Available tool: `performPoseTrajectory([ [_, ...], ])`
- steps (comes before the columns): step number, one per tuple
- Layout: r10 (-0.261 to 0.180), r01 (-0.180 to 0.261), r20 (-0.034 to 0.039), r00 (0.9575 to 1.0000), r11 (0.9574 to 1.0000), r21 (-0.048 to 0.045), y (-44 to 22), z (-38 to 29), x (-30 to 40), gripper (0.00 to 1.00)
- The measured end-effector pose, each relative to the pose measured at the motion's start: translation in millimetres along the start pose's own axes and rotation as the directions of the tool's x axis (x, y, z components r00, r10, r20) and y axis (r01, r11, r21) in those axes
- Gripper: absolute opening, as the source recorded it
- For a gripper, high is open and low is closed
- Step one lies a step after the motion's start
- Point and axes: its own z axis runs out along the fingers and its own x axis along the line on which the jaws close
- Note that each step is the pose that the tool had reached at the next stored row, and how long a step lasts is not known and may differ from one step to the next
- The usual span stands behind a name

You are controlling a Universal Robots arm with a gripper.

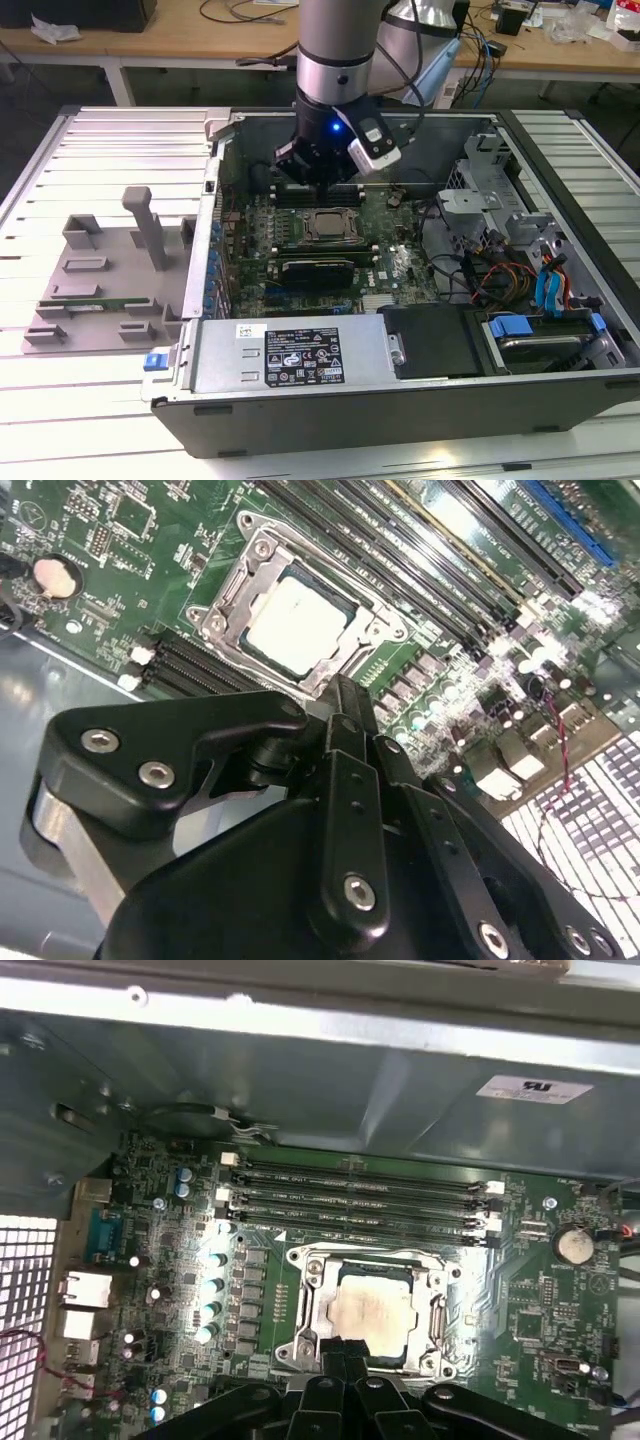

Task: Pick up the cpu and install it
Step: 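Install the second cpu locking lever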

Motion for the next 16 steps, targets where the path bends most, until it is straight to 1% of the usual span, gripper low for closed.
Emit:
performPoseTrajectory([
  [4,0.0,0.0,-0.0004,1.0,1.0,0.0041,1.2,-9.7,0.0,0.11],
  [8,0.0,0.0,-0.0011,1.0,0.9999,0.0102,2.3,-16.6,-0.1,0.11],
  [9,0.0,0.0,-0.0014,1.0,0.9999,0.0127,2.7,-19.2,-0.1,0.11],
  [11,0.0,0.0,-0.0016,1.0,0.9999,0.0153,3.1,-21.7,-0.1,0.11],
  [13,0.0,0.0,-0.0023,1.0,0.9998,0.0213,4.2,-28.9,-0.2,0.11],
  [16,0.0,0.0,-0.0026,1.0,0.9997,0.0245,4.9,-34.4,-0.3,0.11],
])
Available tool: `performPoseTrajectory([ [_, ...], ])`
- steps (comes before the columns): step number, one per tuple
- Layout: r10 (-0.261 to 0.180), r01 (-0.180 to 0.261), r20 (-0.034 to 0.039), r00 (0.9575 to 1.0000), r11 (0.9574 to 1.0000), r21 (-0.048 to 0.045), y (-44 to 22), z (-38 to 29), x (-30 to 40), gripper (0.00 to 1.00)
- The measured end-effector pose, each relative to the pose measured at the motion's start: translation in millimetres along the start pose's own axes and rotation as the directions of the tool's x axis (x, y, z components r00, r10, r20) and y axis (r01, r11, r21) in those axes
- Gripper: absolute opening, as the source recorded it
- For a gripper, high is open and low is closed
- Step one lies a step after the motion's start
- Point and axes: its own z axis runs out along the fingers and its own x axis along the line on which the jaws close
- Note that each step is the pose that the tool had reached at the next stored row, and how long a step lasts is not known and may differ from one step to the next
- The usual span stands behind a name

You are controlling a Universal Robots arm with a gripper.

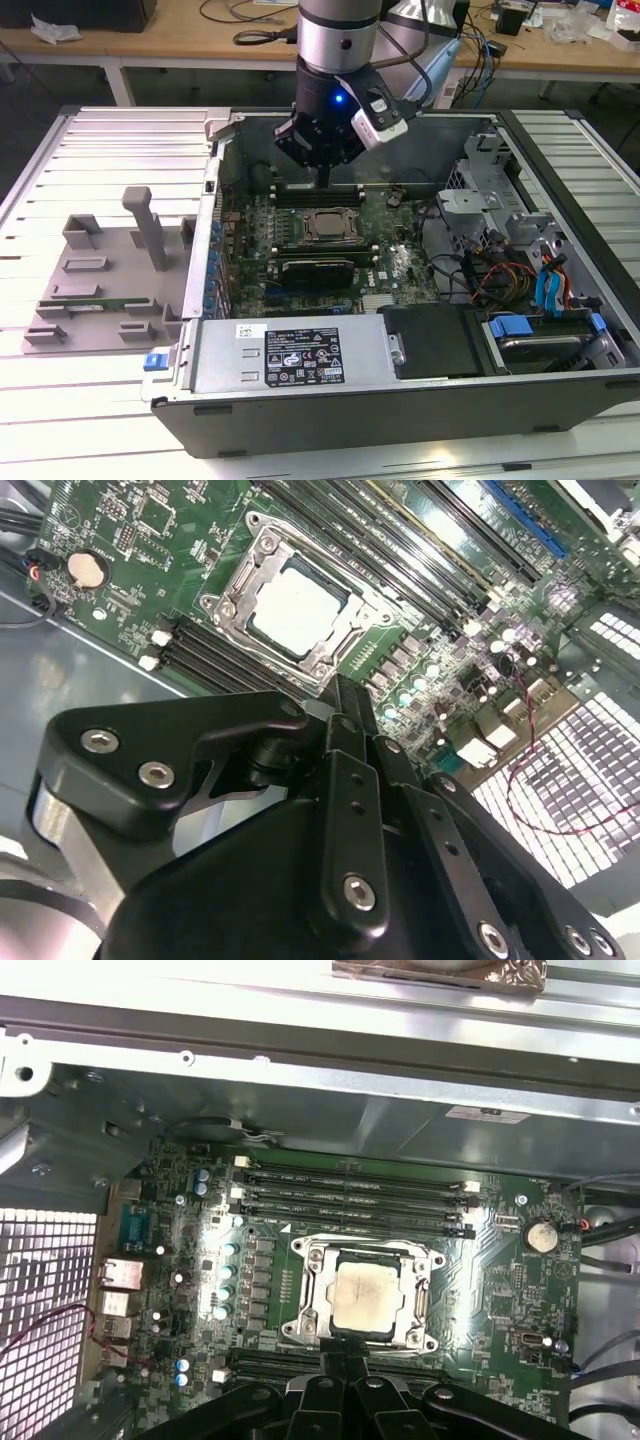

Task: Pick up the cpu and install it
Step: 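Install the second cpu locking lever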

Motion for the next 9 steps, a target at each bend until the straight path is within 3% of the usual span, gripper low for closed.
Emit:
performPoseTrajectory([
  [3,0.0,0.0,-0.0002,1.0,1.0,0.0017,0.4,-5.7,0.0,0.11],
  [9,0.0,0.0,-0.0002,1.0,1.0,0.0017,0.5,-6.4,0.0,0.11],
])
